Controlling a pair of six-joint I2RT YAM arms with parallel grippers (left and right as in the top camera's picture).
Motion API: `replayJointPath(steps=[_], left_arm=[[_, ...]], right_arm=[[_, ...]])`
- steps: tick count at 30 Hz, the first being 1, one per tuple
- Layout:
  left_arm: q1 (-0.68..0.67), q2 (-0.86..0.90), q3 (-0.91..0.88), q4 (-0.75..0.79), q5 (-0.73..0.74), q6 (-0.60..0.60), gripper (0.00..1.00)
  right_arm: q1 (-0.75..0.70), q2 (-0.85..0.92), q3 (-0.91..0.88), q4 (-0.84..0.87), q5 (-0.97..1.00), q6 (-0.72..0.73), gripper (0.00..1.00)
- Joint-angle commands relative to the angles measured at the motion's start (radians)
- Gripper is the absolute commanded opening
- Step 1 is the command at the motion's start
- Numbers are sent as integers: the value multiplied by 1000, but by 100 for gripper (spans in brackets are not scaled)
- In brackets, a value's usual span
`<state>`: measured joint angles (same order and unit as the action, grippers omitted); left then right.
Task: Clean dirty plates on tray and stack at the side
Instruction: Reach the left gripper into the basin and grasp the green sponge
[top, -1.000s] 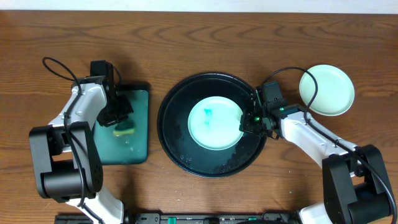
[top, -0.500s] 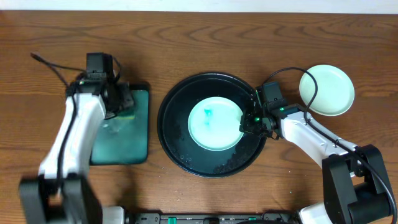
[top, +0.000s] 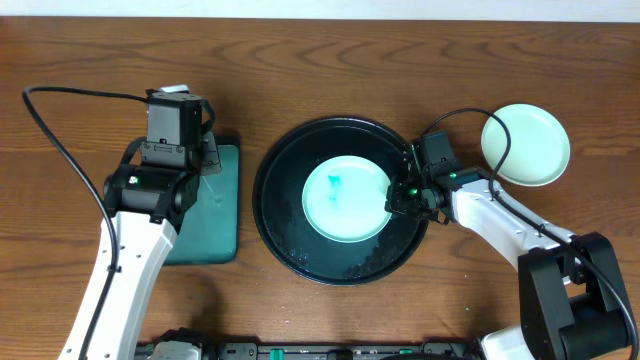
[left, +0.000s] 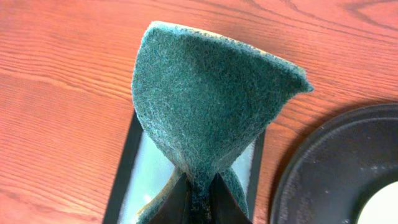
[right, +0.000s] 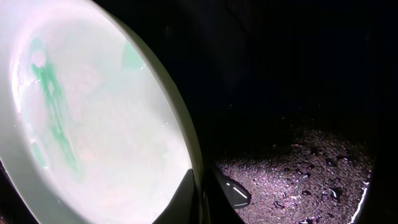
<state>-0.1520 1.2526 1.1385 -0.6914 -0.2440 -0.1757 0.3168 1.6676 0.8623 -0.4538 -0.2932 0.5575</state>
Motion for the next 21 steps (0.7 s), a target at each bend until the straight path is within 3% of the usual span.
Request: replayJointPath(steps=[1, 15, 21], left_arm=[[-3, -18, 2, 10, -65, 31, 7], [-3, -18, 2, 12, -92, 34, 7], [-3, -4, 2, -38, 200, -27, 8]], right_arm=[[6, 6, 0, 1, -14, -17, 1], [6, 6, 0, -2, -10, -16, 1], [7, 6, 0, 1, -11, -20, 2]])
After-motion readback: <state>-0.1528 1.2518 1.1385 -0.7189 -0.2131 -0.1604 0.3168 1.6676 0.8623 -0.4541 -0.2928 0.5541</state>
